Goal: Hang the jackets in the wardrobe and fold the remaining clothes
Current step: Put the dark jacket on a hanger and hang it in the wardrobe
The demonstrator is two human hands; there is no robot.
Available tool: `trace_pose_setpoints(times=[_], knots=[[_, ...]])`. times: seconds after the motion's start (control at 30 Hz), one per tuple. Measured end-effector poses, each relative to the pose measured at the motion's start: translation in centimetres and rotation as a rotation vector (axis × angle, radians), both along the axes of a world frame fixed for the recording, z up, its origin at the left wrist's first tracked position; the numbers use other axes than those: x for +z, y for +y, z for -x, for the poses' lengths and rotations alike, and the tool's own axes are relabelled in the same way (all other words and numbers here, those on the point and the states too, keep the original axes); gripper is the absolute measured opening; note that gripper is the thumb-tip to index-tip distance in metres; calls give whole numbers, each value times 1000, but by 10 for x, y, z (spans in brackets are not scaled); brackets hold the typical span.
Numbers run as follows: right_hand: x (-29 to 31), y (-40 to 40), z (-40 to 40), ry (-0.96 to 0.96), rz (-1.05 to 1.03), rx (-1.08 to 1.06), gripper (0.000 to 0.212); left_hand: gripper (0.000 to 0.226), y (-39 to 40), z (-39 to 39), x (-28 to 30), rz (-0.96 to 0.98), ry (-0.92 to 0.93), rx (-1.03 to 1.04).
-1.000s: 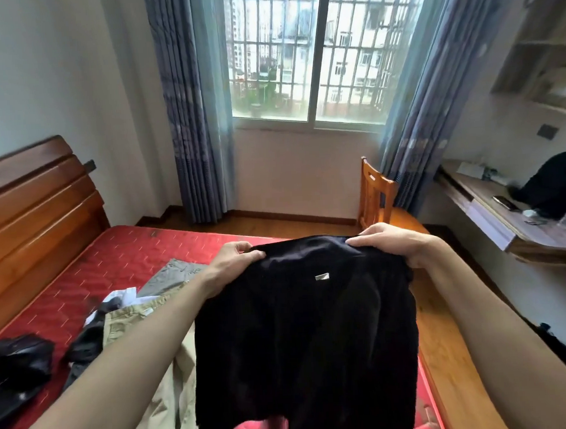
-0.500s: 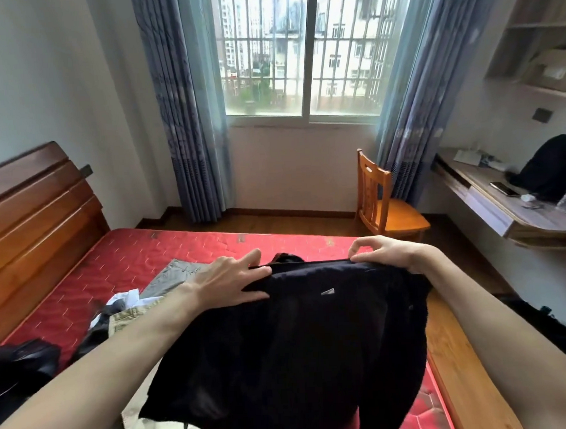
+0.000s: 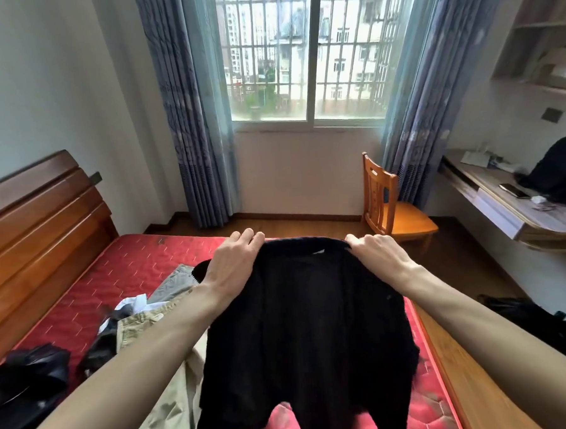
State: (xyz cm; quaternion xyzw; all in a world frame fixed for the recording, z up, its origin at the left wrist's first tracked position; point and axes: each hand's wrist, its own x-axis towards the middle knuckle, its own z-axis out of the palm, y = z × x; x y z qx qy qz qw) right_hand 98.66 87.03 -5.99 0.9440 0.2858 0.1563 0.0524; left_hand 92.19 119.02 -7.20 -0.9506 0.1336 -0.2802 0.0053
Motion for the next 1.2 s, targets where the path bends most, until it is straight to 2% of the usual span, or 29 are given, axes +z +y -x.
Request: trace_pose_setpoints(times=[0.17,0.33,0.43,0.53,0.63,0.77,0.87,0.93,1.07,1.2], knots=[[-2,11,1,-56,-156,-171,23,17,-23,-2,14,223,69,105],[-15,5,0,-12,-350,-321,17,14,-45,-8,29,193,4,117],[-32,2,2,105,-467,-446,20,12,-52,-8,33,145,-19,133],[-40,-10,-4,310,-651,-603,23,22,-48,-5,32,164,10,162],[-36,-15,-6,439,-844,-504,17,29,-41,1,24,194,32,181],[-22,-12,1,602,-853,-305,19,19,-35,5,15,460,84,191],[-13,-13,6,555,-844,-275,10,13,-36,2,17,712,207,234],[-7,-14,9,545,-864,-242,9,14,-39,3,17,810,227,269],[4,-24,16,610,-929,-229,21,17,-41,4,17,832,272,265],[14,-39,33,584,-1006,-289,22,23,-46,-1,18,718,376,208]])
